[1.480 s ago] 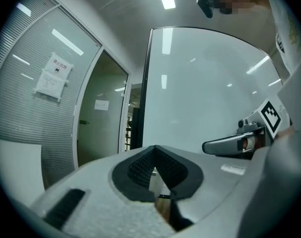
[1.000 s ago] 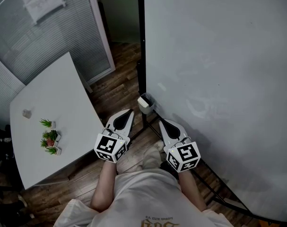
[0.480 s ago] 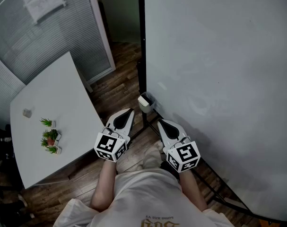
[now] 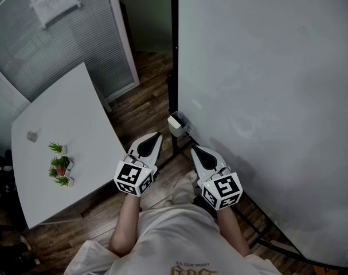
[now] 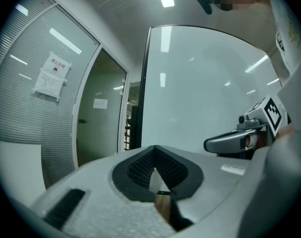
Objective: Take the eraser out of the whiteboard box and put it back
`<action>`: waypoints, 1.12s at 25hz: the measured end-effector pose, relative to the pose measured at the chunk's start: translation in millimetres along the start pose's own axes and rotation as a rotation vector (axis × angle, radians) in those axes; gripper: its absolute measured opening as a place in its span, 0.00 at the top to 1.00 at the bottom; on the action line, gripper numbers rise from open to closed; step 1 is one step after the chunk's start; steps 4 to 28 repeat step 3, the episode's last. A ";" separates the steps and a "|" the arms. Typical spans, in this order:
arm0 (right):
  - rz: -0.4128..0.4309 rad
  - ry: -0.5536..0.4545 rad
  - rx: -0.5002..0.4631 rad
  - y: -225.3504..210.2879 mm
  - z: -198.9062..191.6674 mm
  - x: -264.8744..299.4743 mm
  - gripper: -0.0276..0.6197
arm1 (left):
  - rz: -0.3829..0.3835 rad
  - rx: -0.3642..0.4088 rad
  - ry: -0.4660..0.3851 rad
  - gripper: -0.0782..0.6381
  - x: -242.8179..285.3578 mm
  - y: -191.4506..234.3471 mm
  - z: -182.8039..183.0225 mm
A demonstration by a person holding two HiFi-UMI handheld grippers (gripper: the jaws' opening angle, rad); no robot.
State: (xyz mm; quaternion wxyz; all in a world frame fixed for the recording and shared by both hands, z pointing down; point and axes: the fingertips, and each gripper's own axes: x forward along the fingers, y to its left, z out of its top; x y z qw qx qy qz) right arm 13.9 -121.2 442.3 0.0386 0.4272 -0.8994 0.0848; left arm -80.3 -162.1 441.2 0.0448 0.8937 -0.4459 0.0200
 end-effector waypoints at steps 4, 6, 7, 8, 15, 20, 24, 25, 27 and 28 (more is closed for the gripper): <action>-0.002 0.001 -0.001 0.4 -0.3 -0.5 0.94 | 0.001 0.000 0.000 0.89 -1.1 1.0 0.2; -0.002 0.001 -0.001 0.4 -0.3 -0.5 0.94 | 0.001 0.000 0.000 0.89 -1.1 1.0 0.2; -0.002 0.001 -0.001 0.4 -0.3 -0.5 0.94 | 0.001 0.000 0.000 0.89 -1.1 1.0 0.2; -0.002 0.001 -0.001 0.4 -0.3 -0.5 0.94 | 0.001 0.000 0.000 0.89 -1.1 1.0 0.2; -0.002 0.001 -0.001 0.4 -0.3 -0.5 0.94 | 0.001 0.000 0.000 0.89 -1.1 1.0 0.2; -0.002 0.001 -0.001 0.4 -0.3 -0.5 0.94 | 0.001 0.000 0.000 0.89 -1.1 1.0 0.2; -0.002 0.001 -0.001 0.4 -0.3 -0.5 0.94 | 0.001 0.000 0.000 0.89 -1.1 1.0 0.2; -0.002 0.001 -0.001 0.4 -0.3 -0.5 0.94 | 0.001 0.000 0.000 0.89 -1.1 1.0 0.2; -0.002 0.001 -0.001 0.4 -0.3 -0.5 0.94 | 0.001 0.000 0.000 0.89 -1.1 1.0 0.2; -0.002 0.001 -0.001 0.4 -0.3 -0.5 0.94 | 0.001 0.000 0.000 0.89 -1.1 1.0 0.2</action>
